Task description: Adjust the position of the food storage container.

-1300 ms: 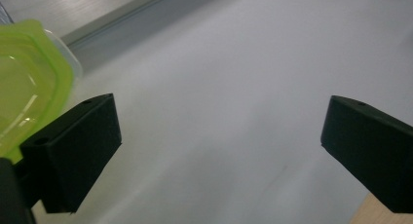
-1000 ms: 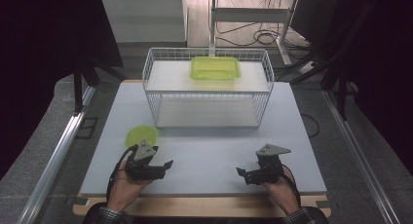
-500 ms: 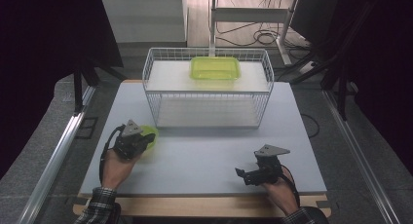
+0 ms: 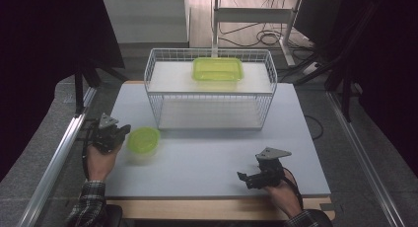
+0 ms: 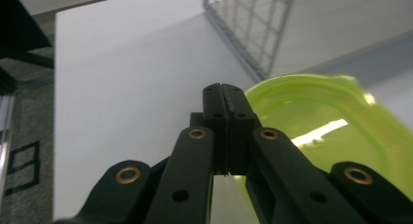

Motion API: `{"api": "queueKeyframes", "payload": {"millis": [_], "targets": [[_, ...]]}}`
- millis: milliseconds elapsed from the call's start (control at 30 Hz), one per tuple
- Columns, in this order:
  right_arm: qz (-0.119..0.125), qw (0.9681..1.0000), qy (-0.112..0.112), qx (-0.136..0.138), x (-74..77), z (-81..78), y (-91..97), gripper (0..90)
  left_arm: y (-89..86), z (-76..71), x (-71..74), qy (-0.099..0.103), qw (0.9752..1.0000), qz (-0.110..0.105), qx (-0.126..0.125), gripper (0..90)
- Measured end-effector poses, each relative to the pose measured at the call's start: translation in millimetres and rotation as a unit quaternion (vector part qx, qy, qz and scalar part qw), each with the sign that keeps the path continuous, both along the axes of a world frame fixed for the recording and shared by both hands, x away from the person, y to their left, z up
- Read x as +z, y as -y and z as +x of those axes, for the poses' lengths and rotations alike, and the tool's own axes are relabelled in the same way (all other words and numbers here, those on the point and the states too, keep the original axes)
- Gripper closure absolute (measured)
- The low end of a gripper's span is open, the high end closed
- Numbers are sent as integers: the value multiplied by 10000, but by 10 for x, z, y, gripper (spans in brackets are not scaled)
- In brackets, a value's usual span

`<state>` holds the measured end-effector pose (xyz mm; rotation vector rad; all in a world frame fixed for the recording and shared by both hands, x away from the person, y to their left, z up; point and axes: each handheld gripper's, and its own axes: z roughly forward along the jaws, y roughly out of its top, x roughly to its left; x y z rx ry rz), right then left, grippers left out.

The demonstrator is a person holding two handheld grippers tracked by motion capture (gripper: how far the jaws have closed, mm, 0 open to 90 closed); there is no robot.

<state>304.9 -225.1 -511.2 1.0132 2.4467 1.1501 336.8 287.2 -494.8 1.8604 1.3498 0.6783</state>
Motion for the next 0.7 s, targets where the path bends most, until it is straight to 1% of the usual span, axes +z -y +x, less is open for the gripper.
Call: {"api": "queueKeyframes", "payload": {"millis": [67, 100, 200, 267, 300, 500, 700], "targets": [[-18, 10000, -13, 24, -12, 0, -12, 20, -34, 45, -72, -96, 9999, 58, 74, 900], [-34, 10000, -23, 32, -14, -1, -14, 21, -34, 45, -72, -96, 9999, 58, 74, 900], [-48, 10000, -19, 58, -23, -1, -20, 21, -38, 81, -133, -180, 9998, 80, 70, 900], [-50, 10000, -26, 61, -26, 1, -20, 21, -29, 95, -159, -206, 9998, 35, 53, 900], [-70, 9999, -32, 71, -27, 3, -16, 22, 0, 100, -178, -233, 9997, 48, 27, 900], [-65, 9999, -40, 82, -35, 6, -19, 22, 67, 84, -183, -241, 9997, 56, -51, 900], [-93, 9999, -55, 97, -42, 3, -29, 23, 221, 22, -174, -247, 9994, 46, -218, 900]]}}
